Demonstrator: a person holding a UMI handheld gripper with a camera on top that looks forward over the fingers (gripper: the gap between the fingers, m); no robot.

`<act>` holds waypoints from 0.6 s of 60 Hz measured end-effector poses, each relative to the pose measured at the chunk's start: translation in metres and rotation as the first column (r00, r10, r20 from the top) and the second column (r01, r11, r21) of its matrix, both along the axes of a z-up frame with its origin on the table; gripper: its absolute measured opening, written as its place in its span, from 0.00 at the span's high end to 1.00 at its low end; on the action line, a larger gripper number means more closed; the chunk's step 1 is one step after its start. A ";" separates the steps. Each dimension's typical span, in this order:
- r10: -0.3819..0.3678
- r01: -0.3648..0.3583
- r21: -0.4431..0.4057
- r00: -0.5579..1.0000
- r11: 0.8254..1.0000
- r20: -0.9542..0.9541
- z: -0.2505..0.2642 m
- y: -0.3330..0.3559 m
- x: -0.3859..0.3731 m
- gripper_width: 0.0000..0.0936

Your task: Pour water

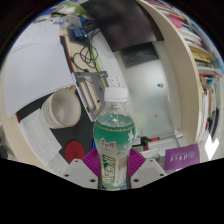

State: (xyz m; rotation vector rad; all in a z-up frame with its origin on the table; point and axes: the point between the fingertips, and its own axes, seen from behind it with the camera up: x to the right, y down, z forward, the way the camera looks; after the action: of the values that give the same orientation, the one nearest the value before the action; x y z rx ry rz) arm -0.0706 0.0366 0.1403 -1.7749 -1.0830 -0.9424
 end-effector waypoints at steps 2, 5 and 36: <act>0.029 -0.028 -0.013 0.996 1.000 0.080 0.000 0.005 -0.001 0.66; 0.063 -0.059 -0.023 0.982 0.998 0.179 0.002 0.012 -0.003 0.65; 0.189 -0.128 -0.140 0.702 0.982 0.687 0.002 0.045 -0.001 0.65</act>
State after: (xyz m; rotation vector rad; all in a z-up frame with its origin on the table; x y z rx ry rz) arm -0.0711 0.0815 0.1426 -1.3519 -1.7390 -1.5412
